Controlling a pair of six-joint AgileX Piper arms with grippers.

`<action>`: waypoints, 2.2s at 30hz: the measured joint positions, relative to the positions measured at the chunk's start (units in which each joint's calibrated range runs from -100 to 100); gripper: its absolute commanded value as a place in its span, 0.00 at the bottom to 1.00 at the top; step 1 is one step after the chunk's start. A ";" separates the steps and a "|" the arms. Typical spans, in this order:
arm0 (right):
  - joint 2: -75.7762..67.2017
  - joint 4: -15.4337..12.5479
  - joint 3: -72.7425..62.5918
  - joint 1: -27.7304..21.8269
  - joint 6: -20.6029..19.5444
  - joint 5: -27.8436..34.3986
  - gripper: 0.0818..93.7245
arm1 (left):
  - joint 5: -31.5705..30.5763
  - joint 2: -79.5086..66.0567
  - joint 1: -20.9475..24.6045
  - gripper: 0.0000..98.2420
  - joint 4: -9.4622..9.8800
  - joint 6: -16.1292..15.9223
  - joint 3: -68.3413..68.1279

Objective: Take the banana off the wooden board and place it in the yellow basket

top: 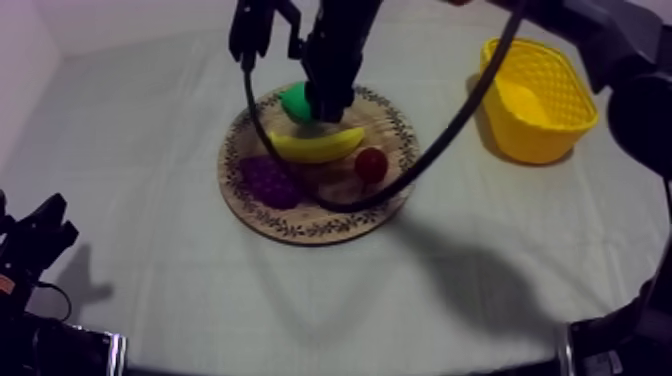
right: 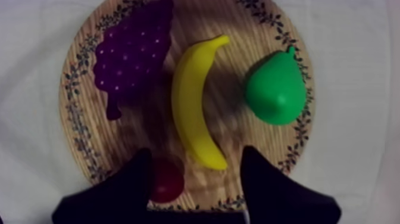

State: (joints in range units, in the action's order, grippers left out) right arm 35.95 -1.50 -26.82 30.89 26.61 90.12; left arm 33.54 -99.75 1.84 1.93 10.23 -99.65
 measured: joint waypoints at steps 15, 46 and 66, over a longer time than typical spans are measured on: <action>10.10 0.42 -0.02 -0.43 1.25 -3.35 0.47 | -0.02 0.00 0.00 0.00 0.00 0.00 0.00; 13.87 0.14 -1.96 -0.93 2.49 -6.82 0.11 | -0.01 0.00 0.00 0.00 0.00 0.00 0.00; -17.40 2.01 8.24 -7.66 0.44 -4.25 0.12 | -0.01 0.00 0.00 0.00 0.00 0.00 0.00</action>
State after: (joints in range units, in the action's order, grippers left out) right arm 18.56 0.51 -18.58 23.23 27.05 85.87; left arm 33.53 -99.75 1.84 1.93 10.23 -99.65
